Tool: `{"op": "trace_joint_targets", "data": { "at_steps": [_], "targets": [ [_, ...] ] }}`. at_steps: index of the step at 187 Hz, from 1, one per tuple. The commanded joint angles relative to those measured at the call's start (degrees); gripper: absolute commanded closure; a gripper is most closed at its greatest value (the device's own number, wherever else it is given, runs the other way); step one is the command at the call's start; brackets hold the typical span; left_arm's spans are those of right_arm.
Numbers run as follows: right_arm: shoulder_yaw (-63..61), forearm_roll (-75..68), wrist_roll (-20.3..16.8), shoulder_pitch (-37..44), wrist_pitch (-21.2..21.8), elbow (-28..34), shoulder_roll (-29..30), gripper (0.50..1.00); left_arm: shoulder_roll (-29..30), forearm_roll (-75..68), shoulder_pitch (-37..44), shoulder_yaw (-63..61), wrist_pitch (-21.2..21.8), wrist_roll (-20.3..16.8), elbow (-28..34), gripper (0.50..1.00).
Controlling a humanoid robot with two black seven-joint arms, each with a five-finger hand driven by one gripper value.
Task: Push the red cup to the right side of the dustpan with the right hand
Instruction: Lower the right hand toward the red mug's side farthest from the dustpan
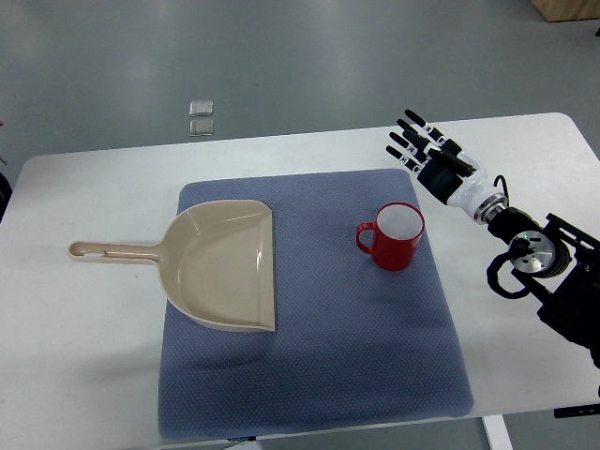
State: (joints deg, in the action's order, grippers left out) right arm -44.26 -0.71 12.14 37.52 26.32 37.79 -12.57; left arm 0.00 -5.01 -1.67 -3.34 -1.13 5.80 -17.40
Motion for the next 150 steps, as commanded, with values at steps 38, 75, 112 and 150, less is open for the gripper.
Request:
{"op": "trace_joint_targets", "data": {
  "at_steps": [38, 75, 112, 150],
  "targets": [
    [0.3, 0.0, 0.0, 0.2, 0.3, 0.0, -0.2, 0.564, 0.0, 0.0, 0.0, -0.1, 0.0, 0.0, 0.0, 0.5],
    [0.5, 0.5, -0.2, 0.4, 4.0, 0.4, -0.9, 0.566, 0.0, 0.0, 0.0, 0.0, 0.0, 0.0, 0.1, 0.5],
    [0.5, 16.3, 0.2, 0.3, 8.7, 1.8, -4.5, 0.564, 0.0, 0.0, 0.0, 0.0, 0.0, 0.0, 0.0, 0.5],
    [0.5, 31.6, 5.0, 0.3, 8.7, 6.4, -11.7, 0.564, 0.0, 0.0, 0.0, 0.0, 0.0, 0.0, 0.0, 0.5]
  ]
}}
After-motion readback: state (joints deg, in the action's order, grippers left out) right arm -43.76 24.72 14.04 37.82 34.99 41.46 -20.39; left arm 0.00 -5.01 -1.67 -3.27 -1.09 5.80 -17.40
